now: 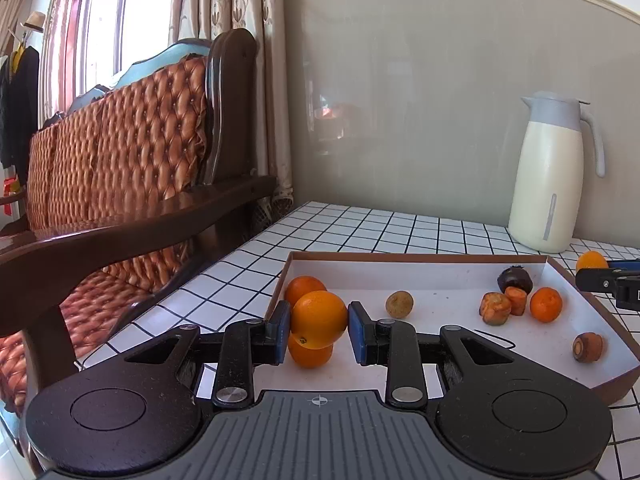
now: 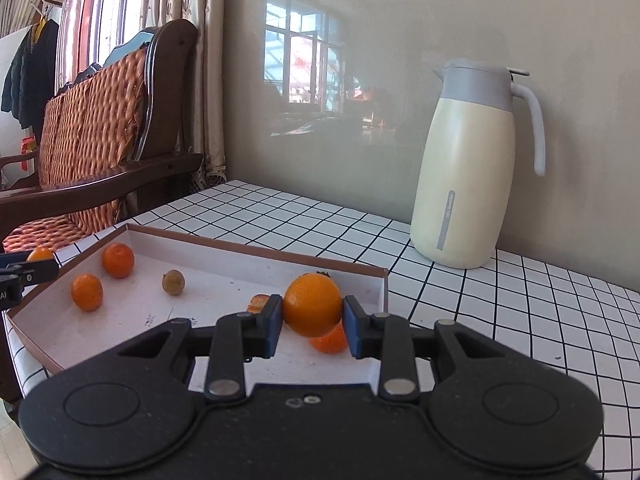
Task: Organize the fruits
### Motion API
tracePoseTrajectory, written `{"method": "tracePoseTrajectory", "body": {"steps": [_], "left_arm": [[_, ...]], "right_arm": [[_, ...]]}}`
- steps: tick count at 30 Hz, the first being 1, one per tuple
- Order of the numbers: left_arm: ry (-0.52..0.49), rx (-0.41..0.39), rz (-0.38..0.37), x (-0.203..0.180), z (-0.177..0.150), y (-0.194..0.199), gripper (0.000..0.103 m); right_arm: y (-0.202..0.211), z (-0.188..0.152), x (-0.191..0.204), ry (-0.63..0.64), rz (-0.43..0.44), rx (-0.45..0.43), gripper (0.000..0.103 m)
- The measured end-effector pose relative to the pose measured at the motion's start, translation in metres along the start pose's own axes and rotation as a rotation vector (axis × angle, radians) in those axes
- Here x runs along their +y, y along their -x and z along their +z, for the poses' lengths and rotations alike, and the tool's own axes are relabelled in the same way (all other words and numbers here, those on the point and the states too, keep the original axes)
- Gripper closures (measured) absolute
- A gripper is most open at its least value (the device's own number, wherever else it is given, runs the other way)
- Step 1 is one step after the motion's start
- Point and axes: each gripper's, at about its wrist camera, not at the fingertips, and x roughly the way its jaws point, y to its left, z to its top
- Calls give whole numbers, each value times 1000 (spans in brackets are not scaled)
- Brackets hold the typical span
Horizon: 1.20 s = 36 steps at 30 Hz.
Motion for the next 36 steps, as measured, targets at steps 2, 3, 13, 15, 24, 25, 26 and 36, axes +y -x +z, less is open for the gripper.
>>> {"method": "tracePoseTrajectory", "body": {"steps": [2, 3, 13, 15, 24, 25, 26, 36], "left_arm": [[-4, 2, 0, -2, 0, -3, 72], [-7, 5, -2, -4, -1, -5, 72], [-18, -41, -7, -14, -7, -4, 0], [-27, -33, -20, -16, -7, -4, 0], [1, -33, -8, -11, -7, -2, 0], [1, -31, -8, -10, -8, -2, 0], [-3, -29, -8, -11, -8, -2, 0], [-24, -22, -11, -13, -10, -2, 0]], "right_arm": [[-6, 1, 0, 11, 3, 5, 79], [-8, 1, -1, 13, 18, 7, 79], [-3, -5, -10, -13, -50, -70, 8], [-3, -5, -9, -7, -44, -62, 8], [-4, -6, -5, 1, -27, -33, 6], [-4, -6, -4, 3, -25, -32, 6], [-4, -6, -3, 5, -24, -31, 6], [-4, -7, 0, 13, -21, -6, 6]]}}
